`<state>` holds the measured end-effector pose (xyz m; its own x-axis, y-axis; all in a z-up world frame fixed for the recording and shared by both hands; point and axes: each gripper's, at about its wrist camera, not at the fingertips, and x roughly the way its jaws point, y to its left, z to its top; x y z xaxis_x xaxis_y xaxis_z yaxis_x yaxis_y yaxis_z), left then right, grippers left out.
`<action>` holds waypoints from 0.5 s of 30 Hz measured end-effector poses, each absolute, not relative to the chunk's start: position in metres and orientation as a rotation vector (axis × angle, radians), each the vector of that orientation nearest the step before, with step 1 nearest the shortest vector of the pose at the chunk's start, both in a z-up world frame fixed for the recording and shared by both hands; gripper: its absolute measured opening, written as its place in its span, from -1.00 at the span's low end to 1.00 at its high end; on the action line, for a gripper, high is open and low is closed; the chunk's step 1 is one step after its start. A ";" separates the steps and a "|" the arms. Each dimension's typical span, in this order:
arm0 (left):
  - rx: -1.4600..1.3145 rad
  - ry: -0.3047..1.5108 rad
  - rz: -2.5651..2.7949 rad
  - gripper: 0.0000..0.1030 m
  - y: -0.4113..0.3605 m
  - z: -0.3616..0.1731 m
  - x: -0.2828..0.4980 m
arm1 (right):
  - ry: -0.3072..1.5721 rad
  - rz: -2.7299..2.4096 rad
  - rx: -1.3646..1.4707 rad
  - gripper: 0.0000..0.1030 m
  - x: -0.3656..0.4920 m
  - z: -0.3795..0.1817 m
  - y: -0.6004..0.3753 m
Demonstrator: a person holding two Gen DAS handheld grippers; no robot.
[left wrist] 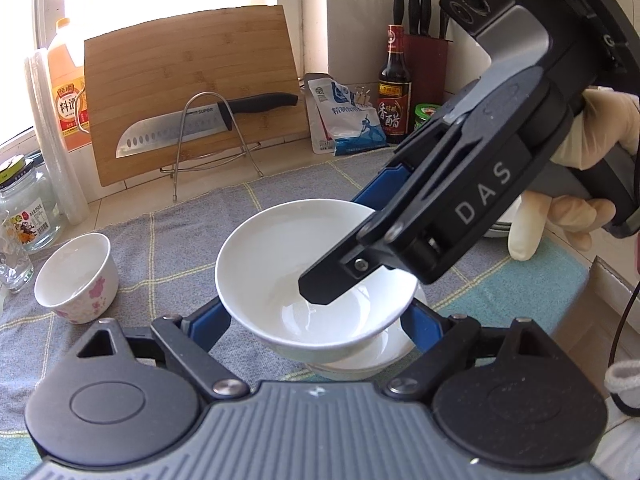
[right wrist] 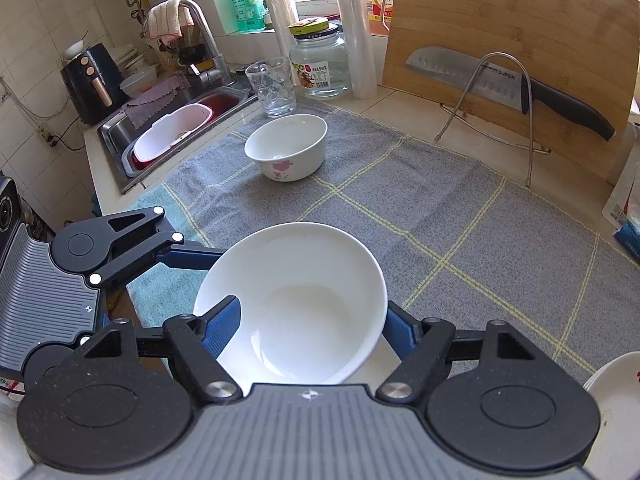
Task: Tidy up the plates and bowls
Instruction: 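Lower the second white bowl into the first bowl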
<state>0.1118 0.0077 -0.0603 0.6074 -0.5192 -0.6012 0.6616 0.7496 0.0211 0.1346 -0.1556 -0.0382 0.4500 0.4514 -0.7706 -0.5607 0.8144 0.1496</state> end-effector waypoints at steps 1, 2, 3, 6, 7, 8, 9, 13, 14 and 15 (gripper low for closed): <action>0.253 0.611 -0.696 0.76 0.007 -0.061 0.111 | 0.912 0.623 -0.131 0.57 0.134 -0.039 -0.157; 0.253 0.612 -0.702 0.76 0.006 -0.061 0.111 | 0.913 0.617 -0.131 0.57 0.132 -0.040 -0.159; 0.254 0.613 -0.709 0.76 0.006 -0.061 0.111 | 0.914 0.612 -0.131 0.57 0.130 -0.040 -0.160; 0.258 0.616 -0.720 0.76 0.002 -0.063 0.112 | 0.917 0.598 -0.123 0.57 0.128 -0.041 -0.165; 0.258 0.616 -0.723 0.76 0.002 -0.063 0.112 | 0.917 0.594 -0.122 0.57 0.128 -0.042 -0.166; 0.258 0.617 -0.726 0.76 0.001 -0.063 0.112 | 0.918 0.589 -0.119 0.57 0.128 -0.042 -0.167; 0.259 0.619 -0.729 0.76 0.000 -0.064 0.112 | 0.919 0.585 -0.116 0.57 0.128 -0.043 -0.168; 0.264 0.626 -0.737 0.76 -0.004 -0.066 0.114 | 0.927 0.573 -0.112 0.57 0.128 -0.046 -0.172; 0.267 0.627 -0.739 0.76 -0.005 -0.067 0.114 | 0.930 0.570 -0.112 0.57 0.128 -0.047 -0.172; 0.269 0.632 -0.740 0.76 -0.006 -0.068 0.114 | 0.934 0.569 -0.111 0.57 0.128 -0.048 -0.173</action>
